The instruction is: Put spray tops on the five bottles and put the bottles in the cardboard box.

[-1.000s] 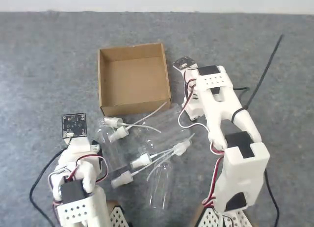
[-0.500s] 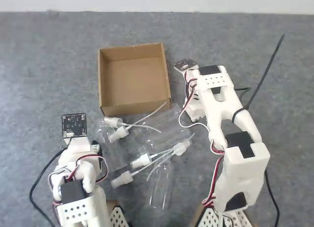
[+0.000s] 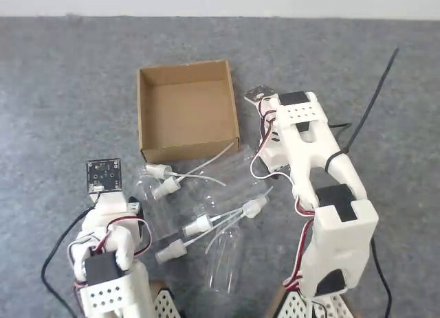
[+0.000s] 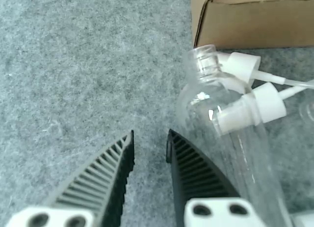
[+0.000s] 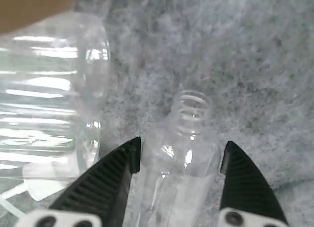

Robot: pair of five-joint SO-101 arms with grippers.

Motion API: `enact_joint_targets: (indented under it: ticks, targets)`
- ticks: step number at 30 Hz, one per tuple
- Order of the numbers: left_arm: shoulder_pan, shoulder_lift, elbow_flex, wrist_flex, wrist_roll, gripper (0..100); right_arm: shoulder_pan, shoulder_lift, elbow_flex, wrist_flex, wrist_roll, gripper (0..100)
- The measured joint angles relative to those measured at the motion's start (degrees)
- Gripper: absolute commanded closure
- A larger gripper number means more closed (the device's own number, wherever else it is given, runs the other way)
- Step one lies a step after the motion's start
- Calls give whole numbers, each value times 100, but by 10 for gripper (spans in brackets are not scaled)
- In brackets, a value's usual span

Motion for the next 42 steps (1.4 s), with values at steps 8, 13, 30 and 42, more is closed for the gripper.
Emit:
enact_joint_targets:
  ticks: [8,13,30,42]
  targets:
    - [0,0,0,0,0,891,35,246,-97,0,0,865]
    - [0,0,0,0,0,891,26,246,-105,97,0,866]
    - [0,0,0,0,0,891,0,-1793,1486,149,-290,866]
    - [0,0,0,0,0,891,-141,-4325,2620,132,-554,866]
